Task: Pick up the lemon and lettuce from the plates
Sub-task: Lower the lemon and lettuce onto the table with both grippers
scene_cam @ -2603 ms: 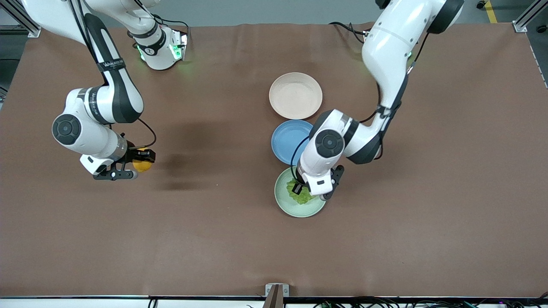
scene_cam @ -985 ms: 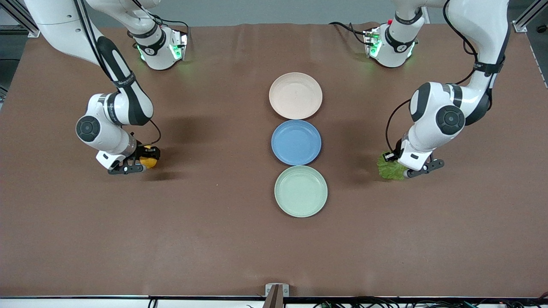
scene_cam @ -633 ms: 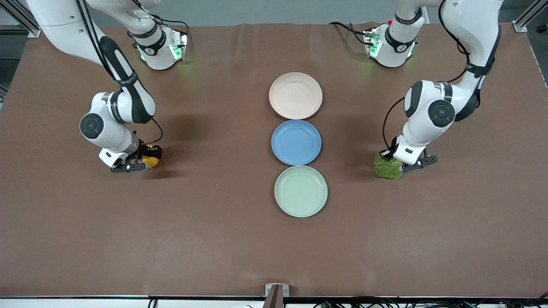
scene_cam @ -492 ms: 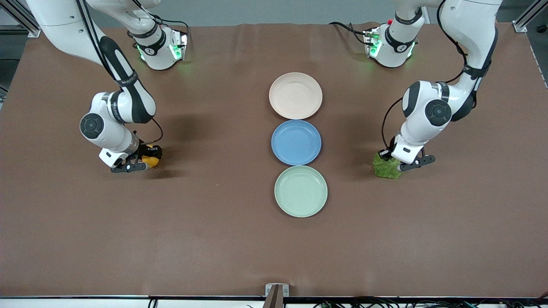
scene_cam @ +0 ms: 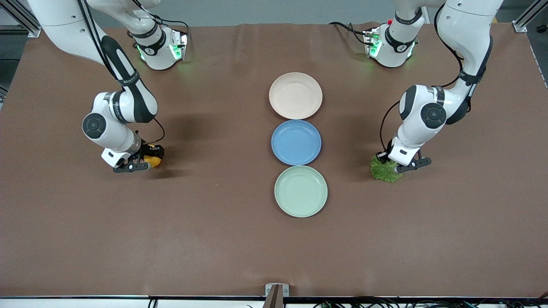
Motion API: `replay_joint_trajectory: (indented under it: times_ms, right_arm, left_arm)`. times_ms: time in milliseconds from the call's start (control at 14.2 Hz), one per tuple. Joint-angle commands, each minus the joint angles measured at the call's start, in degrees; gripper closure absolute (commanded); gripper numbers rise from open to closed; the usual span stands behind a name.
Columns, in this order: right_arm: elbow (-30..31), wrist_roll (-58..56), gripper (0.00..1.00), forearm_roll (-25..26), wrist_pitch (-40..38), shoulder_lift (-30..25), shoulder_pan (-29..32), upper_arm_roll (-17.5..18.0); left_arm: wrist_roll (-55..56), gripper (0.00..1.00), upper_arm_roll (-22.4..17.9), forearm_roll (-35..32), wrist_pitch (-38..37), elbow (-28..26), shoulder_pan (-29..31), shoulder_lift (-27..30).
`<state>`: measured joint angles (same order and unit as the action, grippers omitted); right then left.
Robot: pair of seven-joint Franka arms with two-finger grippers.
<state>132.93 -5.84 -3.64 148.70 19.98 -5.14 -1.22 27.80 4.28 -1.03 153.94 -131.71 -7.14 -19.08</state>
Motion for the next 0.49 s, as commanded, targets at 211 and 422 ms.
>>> replay_joint_trajectory:
  times_ms: [211,422]
  right_arm:
    - [2.16,-0.23,0.96,-2.51,0.89,-1.52,-1.54,0.34]
    - [2.25,-0.14,0.65,-2.51,0.19,-1.61,-1.46,0.25]
  left_arm:
    - [-0.89,0.00,0.20,-1.07,-12.84,6.19,1.17,4.30]
    - [-7.29,0.00,-0.06,-0.99,-25.41,11.19,1.25,8.26]
